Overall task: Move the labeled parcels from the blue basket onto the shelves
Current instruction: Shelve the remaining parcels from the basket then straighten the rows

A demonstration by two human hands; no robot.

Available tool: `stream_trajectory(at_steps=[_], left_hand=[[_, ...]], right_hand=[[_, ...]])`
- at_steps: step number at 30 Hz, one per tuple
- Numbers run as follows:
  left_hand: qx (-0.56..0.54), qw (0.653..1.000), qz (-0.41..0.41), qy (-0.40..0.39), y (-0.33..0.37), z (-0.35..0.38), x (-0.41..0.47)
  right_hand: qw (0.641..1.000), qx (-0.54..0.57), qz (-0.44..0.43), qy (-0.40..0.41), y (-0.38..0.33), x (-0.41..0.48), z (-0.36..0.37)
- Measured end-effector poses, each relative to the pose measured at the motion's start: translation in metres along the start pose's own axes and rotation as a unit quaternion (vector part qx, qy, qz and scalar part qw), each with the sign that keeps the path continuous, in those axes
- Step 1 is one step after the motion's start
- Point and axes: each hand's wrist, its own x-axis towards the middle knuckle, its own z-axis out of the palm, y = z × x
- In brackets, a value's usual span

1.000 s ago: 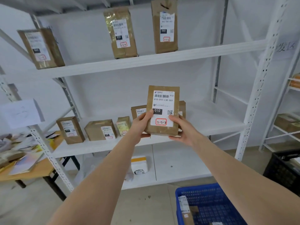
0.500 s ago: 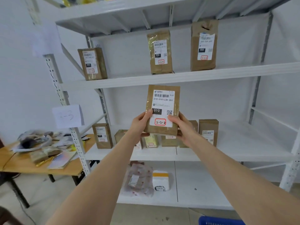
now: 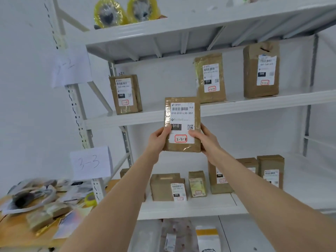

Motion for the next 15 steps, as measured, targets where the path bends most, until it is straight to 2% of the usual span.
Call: stream_trajectory(at_steps=[6,15], left_hand=[[-0.012,0.999,0.034,-0.034,0.018,-0.038,0.044],[-0.040,0.997,0.067,-0.005,0.028,-0.067,0.077]], right_hand=[[0.999,-0.009,-0.044,0.013,-0.017,0.034,0.044],[0.997,-0.015,-0.081,-0.007,-0.027,0.073,0.078]])
